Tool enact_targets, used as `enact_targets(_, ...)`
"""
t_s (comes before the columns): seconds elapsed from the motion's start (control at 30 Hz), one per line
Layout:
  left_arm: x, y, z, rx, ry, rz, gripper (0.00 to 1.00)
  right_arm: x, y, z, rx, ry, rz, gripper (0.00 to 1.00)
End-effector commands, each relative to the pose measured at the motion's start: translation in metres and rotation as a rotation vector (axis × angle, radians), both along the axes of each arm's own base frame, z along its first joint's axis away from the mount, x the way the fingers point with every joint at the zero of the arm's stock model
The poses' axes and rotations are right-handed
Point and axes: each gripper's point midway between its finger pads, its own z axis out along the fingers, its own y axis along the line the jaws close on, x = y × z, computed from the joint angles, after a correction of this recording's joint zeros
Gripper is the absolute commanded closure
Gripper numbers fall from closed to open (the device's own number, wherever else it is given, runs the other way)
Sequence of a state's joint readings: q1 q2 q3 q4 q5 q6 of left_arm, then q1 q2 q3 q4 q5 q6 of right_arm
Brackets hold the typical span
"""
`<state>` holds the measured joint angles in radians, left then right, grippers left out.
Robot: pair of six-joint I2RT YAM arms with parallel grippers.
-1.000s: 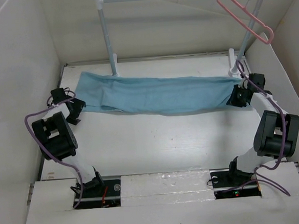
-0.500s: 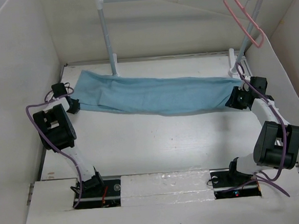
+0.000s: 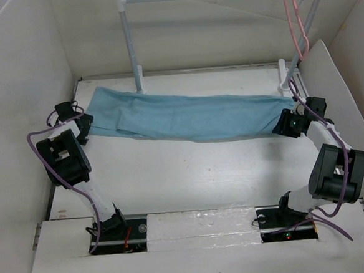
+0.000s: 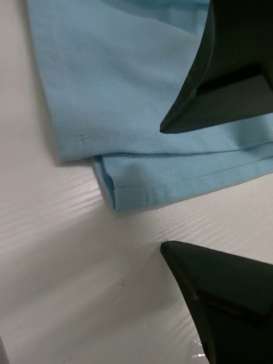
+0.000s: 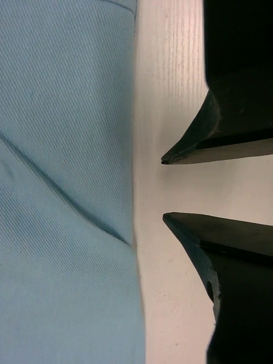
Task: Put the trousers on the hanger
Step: Fold the trousers at the center of the board.
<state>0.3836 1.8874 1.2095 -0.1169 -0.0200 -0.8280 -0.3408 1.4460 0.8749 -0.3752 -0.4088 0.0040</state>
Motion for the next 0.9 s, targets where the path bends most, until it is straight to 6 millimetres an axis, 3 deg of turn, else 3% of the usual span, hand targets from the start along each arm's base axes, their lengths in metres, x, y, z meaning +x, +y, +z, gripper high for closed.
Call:
enact_targets(0.0, 0.005, -0.013, 0.007, -0.047, -0.052, -0.036, 0.23, 0.013, 0.002, 0.014, 0.000, -0.070, 0.028, 0.55)
enact_targets(0.07, 0.015, -0.009, 0.012, -0.042, -0.055, -0.050, 0.22, 0.013, 0.005, 0.013, 0.000, -0.066, 0.036, 0.54)
enact_targets(0.13, 0.018, -0.011, 0.000, -0.044, -0.004, -0.068, 0.21, 0.012, 0.007, 0.008, 0.010, -0.058, 0.042, 0.54)
enact_targets(0.17, 0.030, -0.007, 0.010, -0.003, -0.004, -0.076, 0.21, 0.012, 0.004, 0.006, 0.015, -0.056, 0.035, 0.54)
enact_targets(0.2, 0.024, -0.007, -0.006, 0.006, 0.074, -0.075, 0.22, 0.011, 0.006, 0.002, 0.022, -0.052, 0.038, 0.54)
enact_targets(0.23, 0.037, -0.007, 0.002, 0.034, 0.068, -0.087, 0.23, 0.011, 0.008, 0.003, 0.045, -0.050, 0.020, 0.54)
enact_targets(0.27, 0.035, -0.001, -0.005, 0.051, 0.107, -0.075, 0.25, 0.010, 0.005, 0.001, 0.047, -0.050, 0.009, 0.54)
enact_targets(0.4, 0.029, 0.004, -0.032, 0.066, 0.192, -0.080, 0.38, 0.011, 0.007, 0.008, 0.058, -0.071, 0.005, 0.54)
enact_targets(0.5, 0.032, 0.013, -0.033, 0.111, 0.203, -0.088, 0.59, 0.007, 0.009, 0.010, 0.037, -0.070, 0.010, 0.54)
enact_targets(0.57, 0.032, 0.014, -0.032, 0.126, 0.209, -0.110, 0.67, 0.001, 0.004, 0.012, 0.001, -0.063, 0.002, 0.54)
enact_targets(0.67, 0.025, 0.019, -0.033, 0.145, 0.229, -0.125, 0.97, -0.006, 0.001, 0.010, -0.007, -0.054, -0.008, 0.54)
enact_targets(0.7, 0.021, 0.026, -0.026, 0.151, 0.220, -0.111, 1.00, -0.009, -0.001, 0.009, -0.006, -0.048, -0.019, 0.54)
enact_targets(0.73, 0.010, 0.027, -0.031, 0.148, 0.238, -0.106, 1.00, -0.015, -0.001, 0.006, -0.012, -0.034, -0.027, 0.54)
enact_targets(0.8, 0.003, 0.033, -0.012, 0.180, 0.204, -0.099, 1.00, -0.023, -0.007, 0.002, -0.026, -0.008, -0.054, 0.54)
enact_targets(0.83, -0.009, 0.031, -0.017, 0.186, 0.226, -0.098, 1.00, -0.027, -0.015, -0.001, -0.050, 0.011, -0.091, 0.52)
enact_targets(0.87, -0.013, 0.033, 0.002, 0.222, 0.200, -0.100, 1.00, -0.032, -0.025, -0.002, -0.053, 0.024, -0.134, 0.43)
